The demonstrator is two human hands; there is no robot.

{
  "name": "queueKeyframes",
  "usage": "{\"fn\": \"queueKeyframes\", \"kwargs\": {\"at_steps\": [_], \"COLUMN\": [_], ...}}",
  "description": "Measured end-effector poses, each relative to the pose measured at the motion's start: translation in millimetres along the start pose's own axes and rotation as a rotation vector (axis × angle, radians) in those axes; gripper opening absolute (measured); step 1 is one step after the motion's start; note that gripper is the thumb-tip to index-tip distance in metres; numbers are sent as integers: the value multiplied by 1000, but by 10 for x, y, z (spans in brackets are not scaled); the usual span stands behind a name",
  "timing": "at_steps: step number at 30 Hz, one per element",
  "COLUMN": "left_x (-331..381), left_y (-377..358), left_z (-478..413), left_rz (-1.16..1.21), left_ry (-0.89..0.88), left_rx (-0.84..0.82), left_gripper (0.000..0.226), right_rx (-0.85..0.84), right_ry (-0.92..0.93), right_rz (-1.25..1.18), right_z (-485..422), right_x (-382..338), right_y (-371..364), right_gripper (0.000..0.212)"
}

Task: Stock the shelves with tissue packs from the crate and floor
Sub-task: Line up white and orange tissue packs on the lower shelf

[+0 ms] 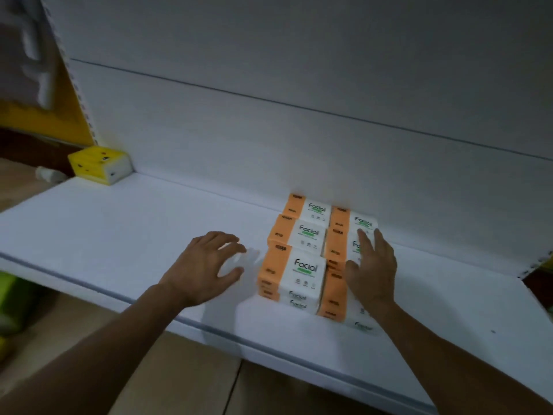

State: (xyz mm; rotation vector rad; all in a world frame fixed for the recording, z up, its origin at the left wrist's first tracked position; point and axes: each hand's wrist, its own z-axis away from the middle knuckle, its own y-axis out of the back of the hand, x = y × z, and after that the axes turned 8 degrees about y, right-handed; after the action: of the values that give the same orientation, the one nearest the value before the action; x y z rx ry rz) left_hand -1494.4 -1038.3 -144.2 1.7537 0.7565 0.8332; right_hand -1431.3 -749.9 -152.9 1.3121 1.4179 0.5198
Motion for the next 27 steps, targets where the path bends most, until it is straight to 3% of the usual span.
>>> {"fn": "queueKeyframes", "kwargs": {"at_steps": [8, 13, 16, 22, 27], "left_x": [-1603, -2221, -2295, -2093, -1908], "left_y": [874, 1129, 1203, 1097, 796], "left_z": [1692, 3472, 4467, 5707, 6162], "left_rz": [-69, -148, -120, -78, 61], "left_ry": [539, 860, 1099, 1401, 1570], "left_rx": [123, 113, 115, 58, 15], "left_gripper": [61, 54, 64, 86, 70], "right_rx": [-162, -339, -474, -751, -1031], "right_ry": [446, 787, 971, 1152, 1151], "right_rz": [-140, -260, -301, -395, -381], "right_z": [-144, 654, 1381, 2967, 3889], "right_x": [-2155, -3839, -4582, -5110, -4990], "right_y": [-468, -1065, -1406, -1926, -2154], "right_gripper": [62, 62, 64, 65, 66]}}
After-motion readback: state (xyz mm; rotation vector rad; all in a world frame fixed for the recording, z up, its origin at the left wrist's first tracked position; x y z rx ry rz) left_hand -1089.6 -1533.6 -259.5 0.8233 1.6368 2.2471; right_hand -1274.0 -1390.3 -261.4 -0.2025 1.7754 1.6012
